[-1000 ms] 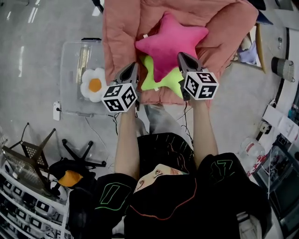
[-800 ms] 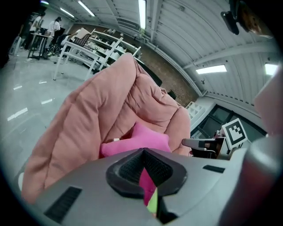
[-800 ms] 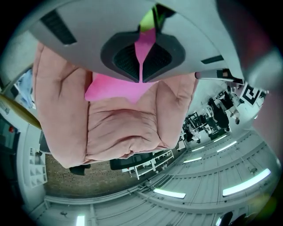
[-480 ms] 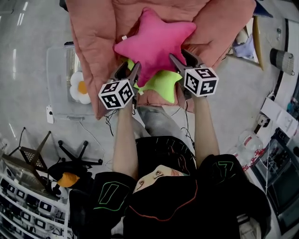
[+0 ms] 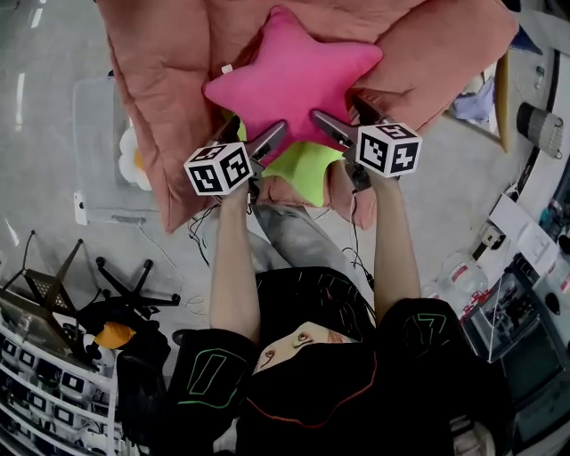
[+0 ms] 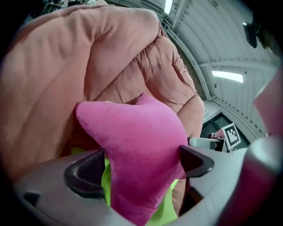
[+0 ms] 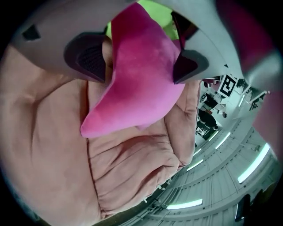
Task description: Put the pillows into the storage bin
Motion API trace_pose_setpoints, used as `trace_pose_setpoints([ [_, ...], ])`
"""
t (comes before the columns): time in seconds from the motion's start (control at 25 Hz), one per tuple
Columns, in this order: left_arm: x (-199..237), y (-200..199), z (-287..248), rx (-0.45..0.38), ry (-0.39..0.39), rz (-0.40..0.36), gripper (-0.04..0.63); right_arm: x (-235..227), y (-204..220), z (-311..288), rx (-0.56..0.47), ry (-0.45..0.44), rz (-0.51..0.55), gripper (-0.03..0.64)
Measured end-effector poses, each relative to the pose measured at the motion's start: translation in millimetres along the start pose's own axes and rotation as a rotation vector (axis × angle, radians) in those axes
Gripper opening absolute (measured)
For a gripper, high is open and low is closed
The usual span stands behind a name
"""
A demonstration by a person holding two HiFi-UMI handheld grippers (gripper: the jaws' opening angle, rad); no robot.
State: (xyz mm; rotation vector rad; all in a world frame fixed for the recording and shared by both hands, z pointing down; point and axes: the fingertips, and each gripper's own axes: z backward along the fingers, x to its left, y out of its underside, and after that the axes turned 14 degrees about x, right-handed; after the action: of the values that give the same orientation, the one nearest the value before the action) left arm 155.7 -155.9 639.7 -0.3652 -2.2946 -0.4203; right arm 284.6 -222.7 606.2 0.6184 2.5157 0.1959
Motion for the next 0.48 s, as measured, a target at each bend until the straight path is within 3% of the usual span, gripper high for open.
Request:
trace_pose_setpoints([
  [0.28, -2.1, -0.6, -2.6, -0.006, 0.058, 0.011, 0.526, 3.7, 4.2, -10.0, -0.004, -0.146, -0.088, 0.453],
  [0.48, -10.4, -7.0, -3.1, -0.023, 0.048, -0.025, 0.472, 6.8, 1.3, -7.7, -0.019, -0.14, -0.092, 0.415],
])
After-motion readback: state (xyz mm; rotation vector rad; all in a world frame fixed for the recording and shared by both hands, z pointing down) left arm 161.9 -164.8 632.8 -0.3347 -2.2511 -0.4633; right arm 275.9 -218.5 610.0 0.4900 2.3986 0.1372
